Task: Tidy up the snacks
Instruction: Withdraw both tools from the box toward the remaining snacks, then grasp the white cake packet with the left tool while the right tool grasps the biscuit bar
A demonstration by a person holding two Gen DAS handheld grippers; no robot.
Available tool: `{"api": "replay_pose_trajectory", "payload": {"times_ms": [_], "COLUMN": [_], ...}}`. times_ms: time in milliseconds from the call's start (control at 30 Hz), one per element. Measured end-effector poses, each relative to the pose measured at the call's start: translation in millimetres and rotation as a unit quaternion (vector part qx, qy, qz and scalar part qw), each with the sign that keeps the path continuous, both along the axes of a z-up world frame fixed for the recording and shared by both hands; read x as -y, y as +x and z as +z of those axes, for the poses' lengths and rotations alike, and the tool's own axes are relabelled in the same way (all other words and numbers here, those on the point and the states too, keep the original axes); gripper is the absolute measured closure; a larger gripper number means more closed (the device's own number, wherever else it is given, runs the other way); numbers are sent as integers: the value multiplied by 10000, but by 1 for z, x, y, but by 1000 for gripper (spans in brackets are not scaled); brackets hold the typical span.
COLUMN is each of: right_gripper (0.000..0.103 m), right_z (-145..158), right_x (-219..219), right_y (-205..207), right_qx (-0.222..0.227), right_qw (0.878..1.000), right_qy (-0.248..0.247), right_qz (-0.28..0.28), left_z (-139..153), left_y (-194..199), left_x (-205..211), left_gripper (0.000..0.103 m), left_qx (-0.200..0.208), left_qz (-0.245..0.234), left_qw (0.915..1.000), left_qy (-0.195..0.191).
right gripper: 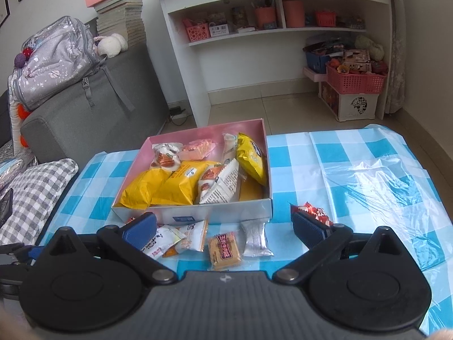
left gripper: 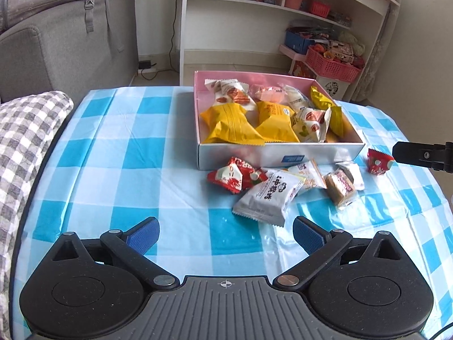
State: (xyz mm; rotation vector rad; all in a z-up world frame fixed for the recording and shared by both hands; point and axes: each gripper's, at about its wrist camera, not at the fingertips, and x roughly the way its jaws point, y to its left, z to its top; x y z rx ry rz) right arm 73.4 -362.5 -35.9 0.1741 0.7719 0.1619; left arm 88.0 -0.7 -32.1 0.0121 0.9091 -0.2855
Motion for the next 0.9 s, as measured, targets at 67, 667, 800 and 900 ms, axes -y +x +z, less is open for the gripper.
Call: {"api": "replay_pose_trajectory", "payload": {"times_ms": [67,667,800,900], "right_gripper": [0,18,34,44], "right_z": [-4,-63,-69,-73], "right_x": [1,-6,-13,-16], "right_y": [1,5,9,13], "right_qx": [-56,-173,-269,-332], "right_qw": [10000,9962,9951,9955], "right_qy": [-55,-219,-173,-156], "right_qz": [-7,827,933,871], "left_z": [-6,-45,-46,-48], "left_y": [-1,30,33,35], "left_x": [0,33,41,43], "left_gripper": [2,6,13,24], "left_qx": [47,85,95,55], "left_qz": [-76,-860,-906,-848], "left_qw": [10000,9921,9920,9929], "left_qy": [22,-904,-871,-835]}}
